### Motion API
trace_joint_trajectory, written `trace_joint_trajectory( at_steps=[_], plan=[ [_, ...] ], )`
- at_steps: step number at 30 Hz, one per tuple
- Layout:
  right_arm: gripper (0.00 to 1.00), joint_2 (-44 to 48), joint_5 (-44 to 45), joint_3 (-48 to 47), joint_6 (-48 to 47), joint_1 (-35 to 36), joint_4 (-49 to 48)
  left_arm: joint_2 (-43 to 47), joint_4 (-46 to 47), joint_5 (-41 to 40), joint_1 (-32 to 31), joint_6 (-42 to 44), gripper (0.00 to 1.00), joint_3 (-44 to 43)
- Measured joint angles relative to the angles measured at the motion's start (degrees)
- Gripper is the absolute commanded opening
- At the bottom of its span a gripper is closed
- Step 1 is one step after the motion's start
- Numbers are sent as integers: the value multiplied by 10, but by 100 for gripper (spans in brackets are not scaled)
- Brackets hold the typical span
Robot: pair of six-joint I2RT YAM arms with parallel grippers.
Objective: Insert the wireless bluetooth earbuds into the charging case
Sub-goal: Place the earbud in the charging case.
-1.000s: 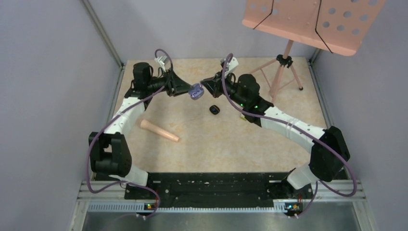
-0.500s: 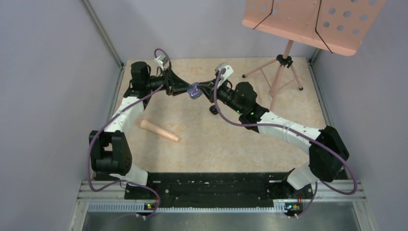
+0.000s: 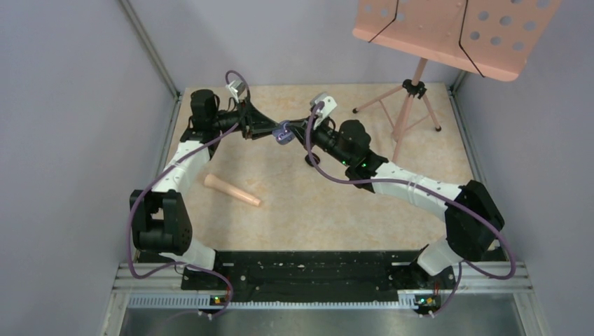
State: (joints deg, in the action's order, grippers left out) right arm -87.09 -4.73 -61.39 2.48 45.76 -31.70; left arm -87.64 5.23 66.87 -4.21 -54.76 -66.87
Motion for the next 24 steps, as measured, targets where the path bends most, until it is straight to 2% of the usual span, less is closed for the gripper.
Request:
trace_joint_trajectory(
  at_steps=[24],
  plan=[
    [0, 0, 26, 38, -90, 19, -53, 0, 8, 13, 1, -9, 0, 8]
  ],
)
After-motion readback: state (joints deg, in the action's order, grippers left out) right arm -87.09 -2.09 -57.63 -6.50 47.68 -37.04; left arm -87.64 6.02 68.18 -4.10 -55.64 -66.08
